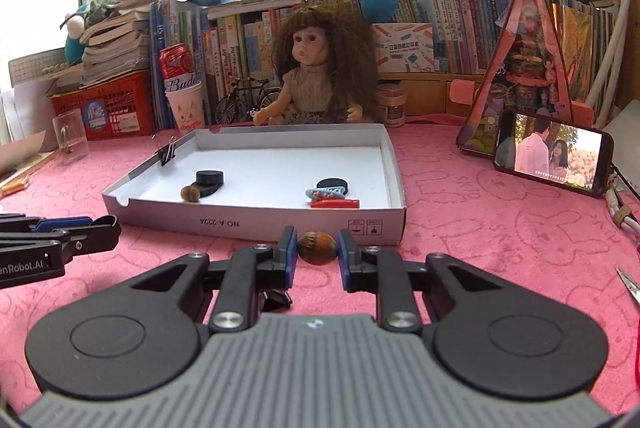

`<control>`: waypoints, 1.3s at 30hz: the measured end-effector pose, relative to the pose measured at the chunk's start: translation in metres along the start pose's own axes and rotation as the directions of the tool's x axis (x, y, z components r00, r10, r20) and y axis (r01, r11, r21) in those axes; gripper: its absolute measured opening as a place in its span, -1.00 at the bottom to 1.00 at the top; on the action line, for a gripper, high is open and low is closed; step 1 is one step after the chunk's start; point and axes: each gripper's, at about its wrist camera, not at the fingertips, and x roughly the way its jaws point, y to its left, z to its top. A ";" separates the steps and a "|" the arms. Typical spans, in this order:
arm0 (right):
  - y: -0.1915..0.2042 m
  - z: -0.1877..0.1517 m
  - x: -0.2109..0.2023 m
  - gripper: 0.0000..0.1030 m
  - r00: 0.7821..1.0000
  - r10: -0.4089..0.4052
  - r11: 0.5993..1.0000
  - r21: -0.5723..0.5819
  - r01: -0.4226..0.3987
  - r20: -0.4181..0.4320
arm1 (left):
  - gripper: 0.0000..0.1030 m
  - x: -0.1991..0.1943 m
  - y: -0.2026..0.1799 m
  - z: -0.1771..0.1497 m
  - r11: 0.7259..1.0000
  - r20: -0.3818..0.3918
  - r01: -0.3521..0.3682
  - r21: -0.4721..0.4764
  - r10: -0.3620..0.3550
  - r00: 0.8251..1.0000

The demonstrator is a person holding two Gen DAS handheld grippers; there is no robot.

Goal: Organize rigid objects
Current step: 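Carry the cap and acorn into the tray while both grippers open to release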

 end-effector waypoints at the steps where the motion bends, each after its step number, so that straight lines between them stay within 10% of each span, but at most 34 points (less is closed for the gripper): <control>1: -0.001 0.002 0.001 -0.50 1.000 -0.004 1.000 0.004 0.004 0.000 | -0.42 0.001 0.000 0.002 1.000 0.003 -0.001 0.000 0.001 1.000; 22: -0.010 0.036 0.033 -0.50 1.000 -0.010 0.997 0.081 0.012 -0.023 | -0.42 0.042 0.005 0.048 0.997 -0.012 0.009 -0.075 -0.010 1.000; 39: -0.035 0.063 0.098 -0.50 0.964 0.047 0.981 0.195 0.005 -0.261 | -0.42 0.105 0.019 0.065 0.986 -0.164 0.010 -0.166 -0.037 0.986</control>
